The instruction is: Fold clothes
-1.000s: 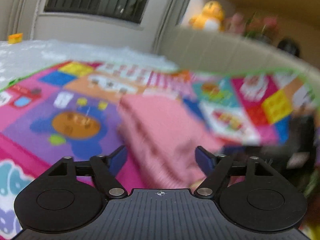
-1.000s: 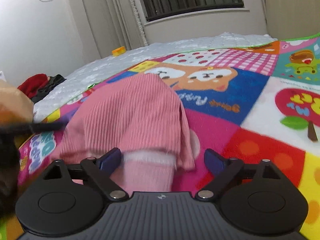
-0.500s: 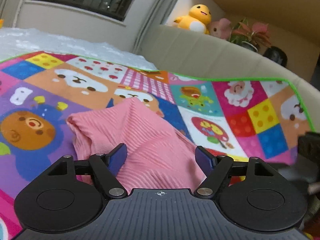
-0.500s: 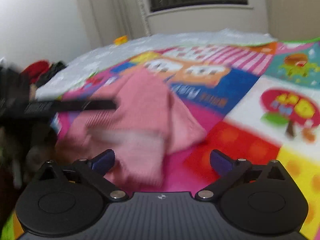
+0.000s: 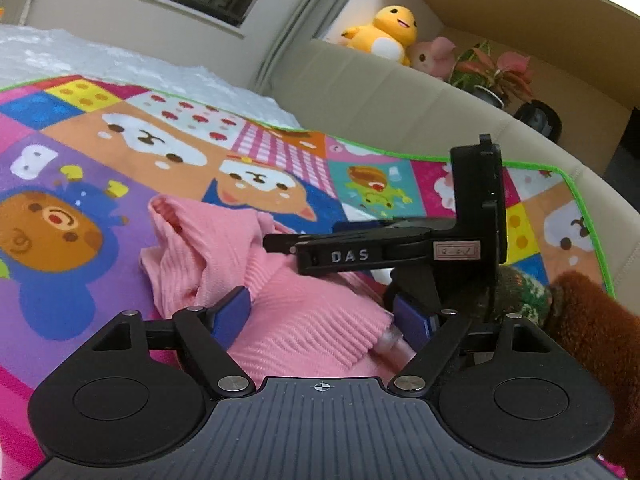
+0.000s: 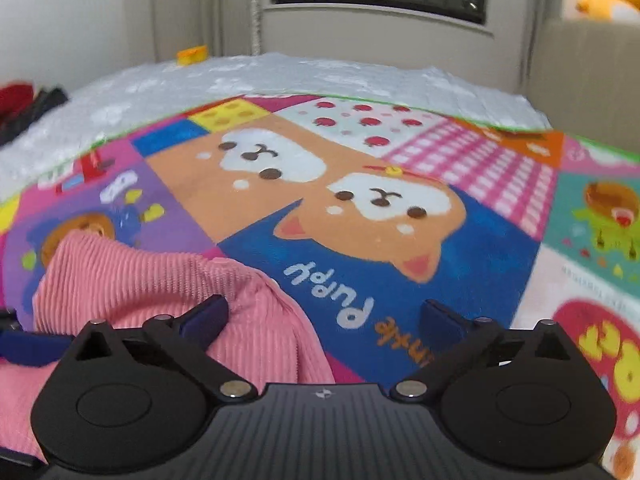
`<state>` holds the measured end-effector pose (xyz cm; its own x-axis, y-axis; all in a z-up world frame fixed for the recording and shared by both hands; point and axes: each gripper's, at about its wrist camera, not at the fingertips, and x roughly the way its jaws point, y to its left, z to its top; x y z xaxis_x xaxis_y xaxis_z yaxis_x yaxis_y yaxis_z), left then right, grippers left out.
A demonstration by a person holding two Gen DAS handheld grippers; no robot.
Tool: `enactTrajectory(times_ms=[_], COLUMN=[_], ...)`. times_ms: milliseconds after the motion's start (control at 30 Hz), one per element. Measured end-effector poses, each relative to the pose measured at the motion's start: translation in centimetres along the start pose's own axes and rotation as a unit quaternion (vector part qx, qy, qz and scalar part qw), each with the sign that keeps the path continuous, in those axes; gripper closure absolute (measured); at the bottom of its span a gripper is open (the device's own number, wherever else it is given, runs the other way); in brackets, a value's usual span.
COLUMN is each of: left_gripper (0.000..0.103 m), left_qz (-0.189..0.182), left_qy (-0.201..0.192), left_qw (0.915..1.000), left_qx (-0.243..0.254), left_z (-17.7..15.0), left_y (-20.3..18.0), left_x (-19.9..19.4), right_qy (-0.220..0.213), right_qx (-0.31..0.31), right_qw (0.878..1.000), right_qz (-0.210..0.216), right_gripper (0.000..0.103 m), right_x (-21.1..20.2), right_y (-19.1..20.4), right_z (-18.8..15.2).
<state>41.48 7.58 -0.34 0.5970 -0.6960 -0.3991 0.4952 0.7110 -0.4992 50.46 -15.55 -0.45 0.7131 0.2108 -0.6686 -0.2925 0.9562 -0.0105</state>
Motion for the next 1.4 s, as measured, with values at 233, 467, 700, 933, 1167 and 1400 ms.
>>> enactTrajectory(times_ms=[233, 467, 700, 933, 1167, 1400], left_gripper=[0.008, 0.008, 0.01, 0.01, 0.008, 0.01], left_qz=[-0.04, 0.034, 0.09, 0.176, 0.205, 0.055], left_qy=[-0.045, -0.016, -0.049, 0.003, 0.027, -0.052], left_qw=[0.9978, 0.9987, 0.9947, 0.9843, 0.9767, 0.9967], left_qx=[-0.027, -0.035, -0.012, 0.021, 0.058, 0.03], left_z=[1.2, 0.9, 0.0, -3.3, -2.9, 1.0], left_y=[0.6, 2.0, 1.0, -0.5, -1.4, -3.4], left_x=[-2.5, -1.1, -3.6, -4.9, -4.0, -6.8], right_qy=[-0.048, -0.025, -0.035, -0.085, -0.018, -0.103], right_qx=[0.039, -0.026, -0.007, 0.012, -0.062, 0.008], right_qw=[0.998, 0.998, 0.998, 0.996, 0.998, 0.994], right_qz=[0.01, 0.05, 0.052, 0.016, 0.0, -0.032], right_gripper=[0.002, 0.002, 0.0, 0.0, 0.0, 0.0], right_x=[-7.0, -9.9, -11.4, -13.2, -9.6, -11.1], right_y=[-0.9, 4.3, 3.8, 1.2, 2.1, -1.1], right_z=[-1.9, -8.5, -9.3, -9.4, -8.7, -4.8])
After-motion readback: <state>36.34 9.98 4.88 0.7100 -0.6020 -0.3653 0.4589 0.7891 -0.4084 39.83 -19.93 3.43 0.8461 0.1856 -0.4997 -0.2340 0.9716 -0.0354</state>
